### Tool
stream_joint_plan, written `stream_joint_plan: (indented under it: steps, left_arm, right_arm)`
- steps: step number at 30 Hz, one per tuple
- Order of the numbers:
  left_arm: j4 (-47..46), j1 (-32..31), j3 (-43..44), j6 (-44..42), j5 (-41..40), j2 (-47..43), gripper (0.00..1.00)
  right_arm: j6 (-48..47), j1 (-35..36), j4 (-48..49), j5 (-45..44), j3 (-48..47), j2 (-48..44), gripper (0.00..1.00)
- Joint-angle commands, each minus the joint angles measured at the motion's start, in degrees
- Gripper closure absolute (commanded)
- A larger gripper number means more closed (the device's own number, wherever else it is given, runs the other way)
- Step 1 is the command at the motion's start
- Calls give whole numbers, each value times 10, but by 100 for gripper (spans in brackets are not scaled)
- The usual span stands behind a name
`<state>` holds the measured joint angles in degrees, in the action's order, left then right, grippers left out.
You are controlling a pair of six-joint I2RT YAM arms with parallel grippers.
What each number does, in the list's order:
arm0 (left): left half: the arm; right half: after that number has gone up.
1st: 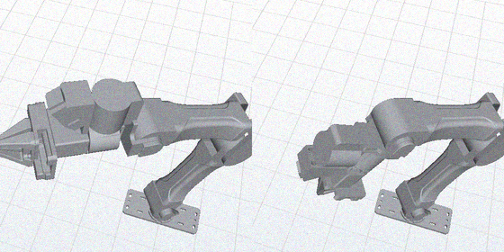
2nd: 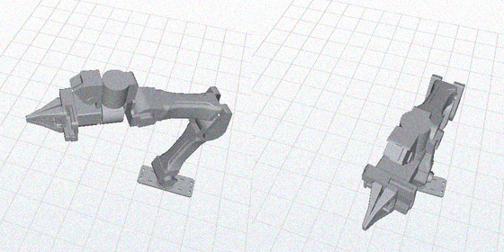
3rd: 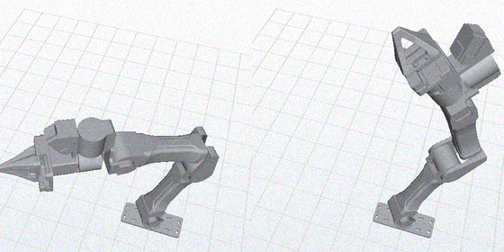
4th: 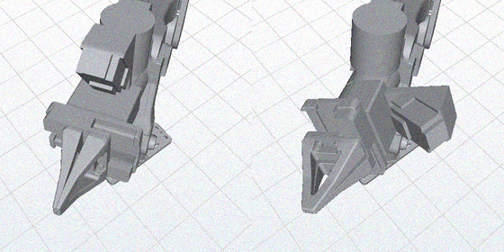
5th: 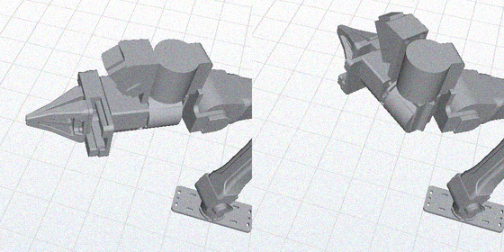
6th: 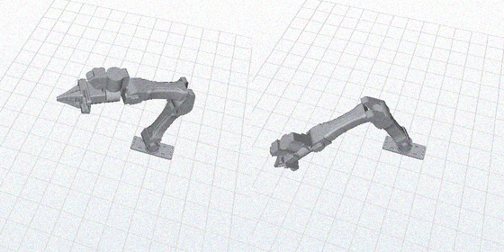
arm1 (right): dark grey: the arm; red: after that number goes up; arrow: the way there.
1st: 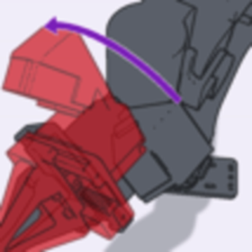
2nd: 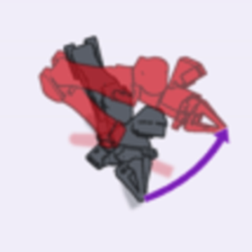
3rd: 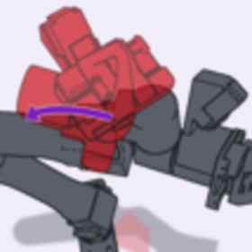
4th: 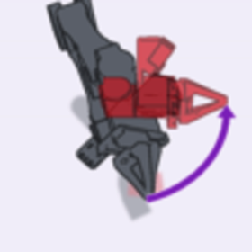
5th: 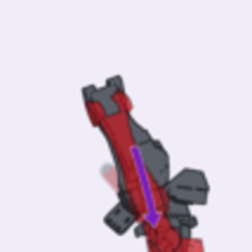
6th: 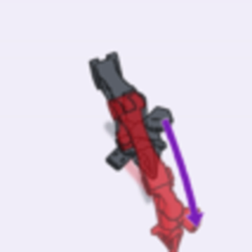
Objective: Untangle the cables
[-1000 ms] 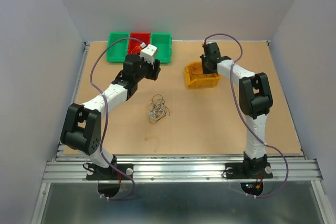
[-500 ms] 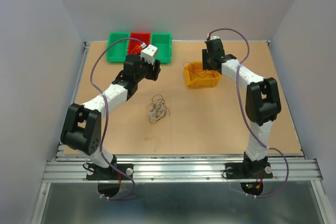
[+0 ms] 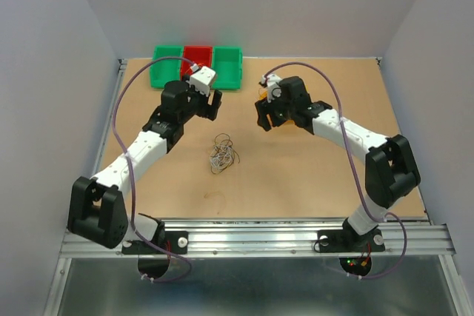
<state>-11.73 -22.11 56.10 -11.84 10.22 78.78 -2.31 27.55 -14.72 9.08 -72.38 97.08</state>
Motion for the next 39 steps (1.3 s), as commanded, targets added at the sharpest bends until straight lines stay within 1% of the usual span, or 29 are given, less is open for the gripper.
stream_joint_plan:
  steps: [1,3,4,7,13,18,20,23,24,26,27,29,30,32,33,34,35,36,38,39]
  left_arm:
    - [-13,3,-31,-19,3,-57,14]
    - [-21,11,-42,-21,8,-70,14]
    - [-25,14,-46,-20,12,-74,15]
    - [-39,23,-57,-19,26,-86,14]
    - [-51,27,-64,-14,30,-85,14]
    - [-51,27,-62,-13,36,-73,14]
    - [-51,27,-62,-13,36,-72,14]
    - [-52,27,-63,-13,35,-70,15]
    - [-52,27,-63,-13,37,-71,15]
    - [-52,27,-63,-13,38,-69,15]
    - [-52,27,-63,-13,39,-70,15]
    - [-53,27,-64,-15,46,-70,15]
    - [-53,27,-64,-20,56,-72,16]
    - [-52,27,-65,-23,69,-72,17]
    - [-53,27,-67,-25,84,-73,17]
    - [-54,27,-68,-25,94,-75,18]
    - [-55,27,-70,-27,102,-77,17]
    - [-58,28,-75,-27,125,-80,18]
    - [-63,32,-80,-29,157,-90,18]
    - [-67,38,-85,-28,189,-98,17]
  right_arm:
    - [-115,82,36,102,41,-36,33]
    - [-144,108,37,116,43,-29,34]
    - [-147,125,37,115,38,-23,34]
    - [-147,144,41,118,16,13,35]
    - [-137,160,40,113,-41,92,37]
    - [-138,170,41,119,-79,129,41]
    - [-141,171,40,131,-85,138,46]
    - [-153,172,42,155,-91,141,66]
    - [-156,172,43,162,-90,138,76]
    - [-169,172,60,188,-75,128,90]
    - [-169,172,72,195,-65,108,98]
    - [-167,172,106,200,-32,79,100]
    - [-161,172,113,198,-22,48,99]
    - [-154,172,127,198,-8,19,99]
    - [-145,172,137,198,15,-17,99]
    - [-140,172,142,197,28,-34,100]
    - [-134,172,168,194,43,-54,100]
    - [-127,171,200,186,71,-71,99]
    - [-108,172,246,156,99,-117,100]
    - [-95,172,260,129,121,-130,99]
